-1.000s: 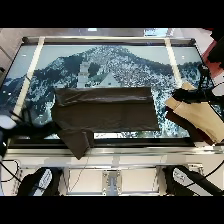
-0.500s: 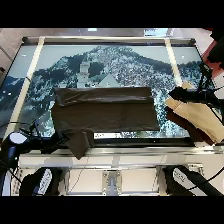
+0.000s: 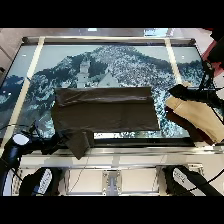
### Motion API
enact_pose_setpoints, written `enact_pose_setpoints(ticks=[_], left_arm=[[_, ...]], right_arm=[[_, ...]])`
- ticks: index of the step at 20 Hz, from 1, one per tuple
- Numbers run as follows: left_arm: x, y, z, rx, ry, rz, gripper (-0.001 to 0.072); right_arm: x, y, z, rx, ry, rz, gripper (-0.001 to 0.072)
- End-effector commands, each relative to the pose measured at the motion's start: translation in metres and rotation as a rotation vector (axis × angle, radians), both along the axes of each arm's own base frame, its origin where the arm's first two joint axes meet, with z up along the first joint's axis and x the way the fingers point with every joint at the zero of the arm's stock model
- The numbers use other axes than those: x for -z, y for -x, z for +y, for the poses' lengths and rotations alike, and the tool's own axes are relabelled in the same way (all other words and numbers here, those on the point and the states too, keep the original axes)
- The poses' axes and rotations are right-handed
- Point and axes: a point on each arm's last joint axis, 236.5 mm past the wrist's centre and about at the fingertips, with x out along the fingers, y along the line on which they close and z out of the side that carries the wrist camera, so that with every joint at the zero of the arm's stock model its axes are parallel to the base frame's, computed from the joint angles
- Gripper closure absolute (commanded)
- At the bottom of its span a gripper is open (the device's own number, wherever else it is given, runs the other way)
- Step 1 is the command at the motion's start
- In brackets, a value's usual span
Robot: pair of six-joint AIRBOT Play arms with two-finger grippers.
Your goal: Fold the shirts.
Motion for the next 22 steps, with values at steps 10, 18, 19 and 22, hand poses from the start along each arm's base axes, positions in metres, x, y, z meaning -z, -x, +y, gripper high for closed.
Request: enact_pose_setpoints(ticks=[10,18,19,22], left_arm=[[0.021,0.0,-0.035,0.094,0.109,0.064,0.0672],[0.005,-0.023,-0.036,0.104,0.112,-0.01,0.0694],[0.001,-0.029,-0.035,0.108,0.105,-0.028,0.0694],[-0.01,-0.04,-0.033,0.132,0.097,-0.068,0.0694]], right_arm=[[0.002,0.005,0.004,-0.014,-0.012,0.024,0.0372],[0.152,0.146,0.017,0.23,-0.219,0.706,0.0367],[0.165,0.155,0.032,0.256,-0.3,0.736,0.0366],[0.189,0.15,0.056,0.373,-0.486,0.691,0.0233]])
